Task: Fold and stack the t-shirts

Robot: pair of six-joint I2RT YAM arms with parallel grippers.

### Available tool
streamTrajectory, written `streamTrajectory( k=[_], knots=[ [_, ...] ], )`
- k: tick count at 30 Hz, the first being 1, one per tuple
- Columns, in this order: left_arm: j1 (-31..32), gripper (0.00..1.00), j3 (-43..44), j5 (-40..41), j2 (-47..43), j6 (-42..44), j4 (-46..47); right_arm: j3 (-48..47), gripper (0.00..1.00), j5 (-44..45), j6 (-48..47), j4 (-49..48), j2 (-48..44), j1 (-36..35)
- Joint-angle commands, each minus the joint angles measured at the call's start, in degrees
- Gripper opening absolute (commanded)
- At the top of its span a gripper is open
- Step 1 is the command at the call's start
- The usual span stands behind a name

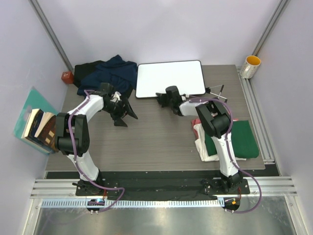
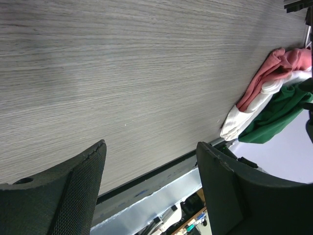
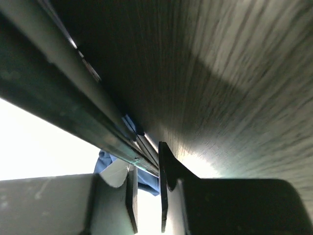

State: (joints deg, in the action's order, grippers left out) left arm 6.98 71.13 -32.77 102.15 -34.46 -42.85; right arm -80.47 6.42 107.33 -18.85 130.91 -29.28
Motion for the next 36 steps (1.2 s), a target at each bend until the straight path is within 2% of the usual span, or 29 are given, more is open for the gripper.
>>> streamTrajectory(
  k=[1,13,19,24,30,31,32,36],
  knots=[
    [-0.48,0.75,0.50,-1.68,-1.43,0.27,0.57,-17.42,0.01,-2.99,-13.90,-9.02,0.57,4.05],
    [-0.48,0.75,1.02,-2.56,0.24,0.80,0.75,-39.66,0.01,-3.16,-18.12,-0.75,3.55,7.22],
    [-0.39,0.75,0.59,-2.65,0.42,0.80,0.93,-42.83,0.01,-4.66,-17.24,-2.76,5.75,7.92],
    [-0.48,0.75,0.41,-2.56,0.51,1.06,0.58,-49.16,0.01,-7.89,-14.08,-4.96,13.03,10.20],
    [-0.48,0.75,0.50,-1.94,0.42,1.33,-0.48,-49.88,0.01,-7.21,-13.02,-3.47,13.41,11.26],
    [-0.48,0.75,0.41,-2.03,0.51,1.24,-0.31,-49.79,0.03,-6.86,-12.76,-3.99,13.93,11.78],
    [-0.48,0.75,0.32,-2.12,0.51,1.15,-0.30,-49.79,0.11,-6.77,-12.06,-5.65,14.37,11.87],
    [-0.48,0.75,0.06,-2.03,0.42,1.06,-0.30,-53.46,0.23,-4.76,-8.11,-9.44,18.49,12.93]
  ],
)
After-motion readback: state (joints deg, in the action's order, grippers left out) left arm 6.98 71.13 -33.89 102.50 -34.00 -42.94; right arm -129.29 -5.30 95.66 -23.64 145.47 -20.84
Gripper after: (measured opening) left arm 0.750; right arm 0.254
